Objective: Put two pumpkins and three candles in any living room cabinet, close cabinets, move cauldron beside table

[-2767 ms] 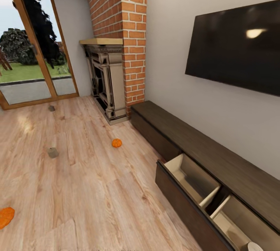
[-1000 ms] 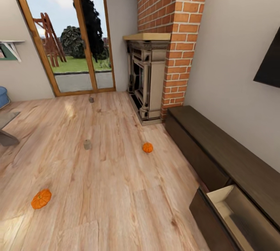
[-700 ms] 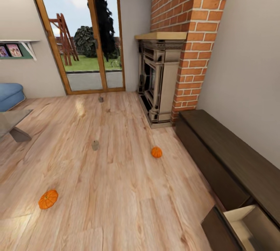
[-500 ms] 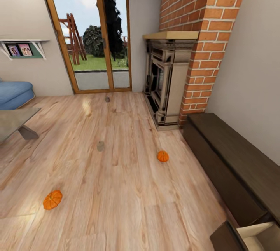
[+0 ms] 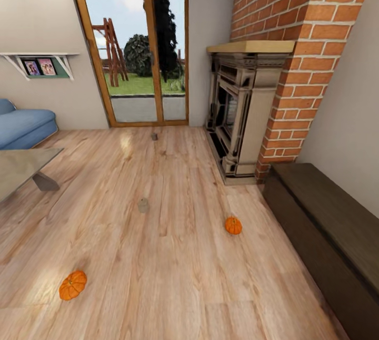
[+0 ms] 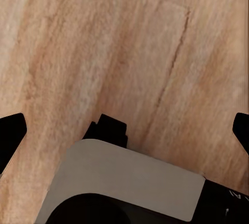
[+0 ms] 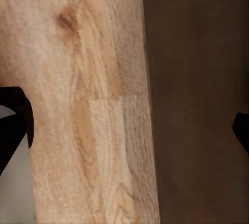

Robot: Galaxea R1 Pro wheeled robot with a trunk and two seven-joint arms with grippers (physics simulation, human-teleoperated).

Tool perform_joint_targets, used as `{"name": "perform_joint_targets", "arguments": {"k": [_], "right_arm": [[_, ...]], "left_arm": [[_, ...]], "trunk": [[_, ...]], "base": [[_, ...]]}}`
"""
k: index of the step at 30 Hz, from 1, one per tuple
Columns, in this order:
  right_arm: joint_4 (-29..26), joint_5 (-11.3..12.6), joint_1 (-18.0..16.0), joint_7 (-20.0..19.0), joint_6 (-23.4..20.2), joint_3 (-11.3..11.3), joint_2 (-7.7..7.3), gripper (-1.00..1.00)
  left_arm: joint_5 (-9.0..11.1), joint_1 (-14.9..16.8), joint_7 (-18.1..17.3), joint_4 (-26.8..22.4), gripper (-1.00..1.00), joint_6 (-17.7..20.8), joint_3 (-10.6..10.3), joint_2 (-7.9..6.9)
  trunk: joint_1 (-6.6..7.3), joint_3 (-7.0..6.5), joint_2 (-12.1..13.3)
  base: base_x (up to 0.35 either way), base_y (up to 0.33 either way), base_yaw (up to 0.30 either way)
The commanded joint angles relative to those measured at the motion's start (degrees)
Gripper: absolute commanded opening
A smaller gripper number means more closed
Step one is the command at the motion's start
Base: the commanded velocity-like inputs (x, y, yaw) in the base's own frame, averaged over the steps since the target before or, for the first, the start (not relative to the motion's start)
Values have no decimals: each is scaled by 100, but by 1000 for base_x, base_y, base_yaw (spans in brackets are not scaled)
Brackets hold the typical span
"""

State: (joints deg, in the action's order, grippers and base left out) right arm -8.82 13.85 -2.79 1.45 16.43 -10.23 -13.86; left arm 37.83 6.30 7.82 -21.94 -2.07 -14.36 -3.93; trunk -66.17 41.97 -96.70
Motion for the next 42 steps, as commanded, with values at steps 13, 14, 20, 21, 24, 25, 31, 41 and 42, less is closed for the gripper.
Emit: {"name": "perform_joint_targets", "arguments": {"k": [13, 14, 20, 21, 24, 25, 31, 41, 42], "right_arm": [[1, 48, -3, 17, 18, -48, -2, 100], [0, 48, -3, 15, 18, -48, -2, 100], [2, 48, -3, 15, 18, -48, -2, 100], [0, 48, -3, 16, 18, -49, -2, 100], [-2, 48, -3, 14, 18, -49, -2, 100], [0, 48, -3, 16, 22, -46, -2, 100], [3, 48, -3, 14, 34, -49, -2, 100], [77, 55, -3, 21, 53, -49, -8, 100], [111, 51, -3, 20, 53, -49, -7, 100]], "left_arm": [[49, 3, 35, -3, 100, -22, -50, -3], [49, 3, 35, -3, 100, -22, -50, -3], [49, 3, 35, -3, 100, -20, -50, -3], [49, 3, 35, -3, 100, -19, -50, -3], [49, 3, 35, -3, 100, -15, -50, -3], [49, 3, 35, -3, 100, -14, -48, -4], [49, 3, 35, -3, 100, -13, -49, -5], [49, 3, 27, 0, 100, -14, -43, -3], [49, 3, 27, 2, 100, -17, -42, -3]], "trunk": [[-3, 5, -2], [-3, 5, -2], [-3, 5, -2], [-3, 5, -2], [-3, 5, -2], [-3, 5, -2], [-3, 5, -2], [-3, 5, -2], [-3, 5, -2]], "base": [[341, 73, 0], [343, 7, 0], [343, 1, 0], [343, 0, 0], [343, 0, 0], [344, 15, 0], [344, 83, 0], [342, 137, 0], [340, 61, 0]]}}
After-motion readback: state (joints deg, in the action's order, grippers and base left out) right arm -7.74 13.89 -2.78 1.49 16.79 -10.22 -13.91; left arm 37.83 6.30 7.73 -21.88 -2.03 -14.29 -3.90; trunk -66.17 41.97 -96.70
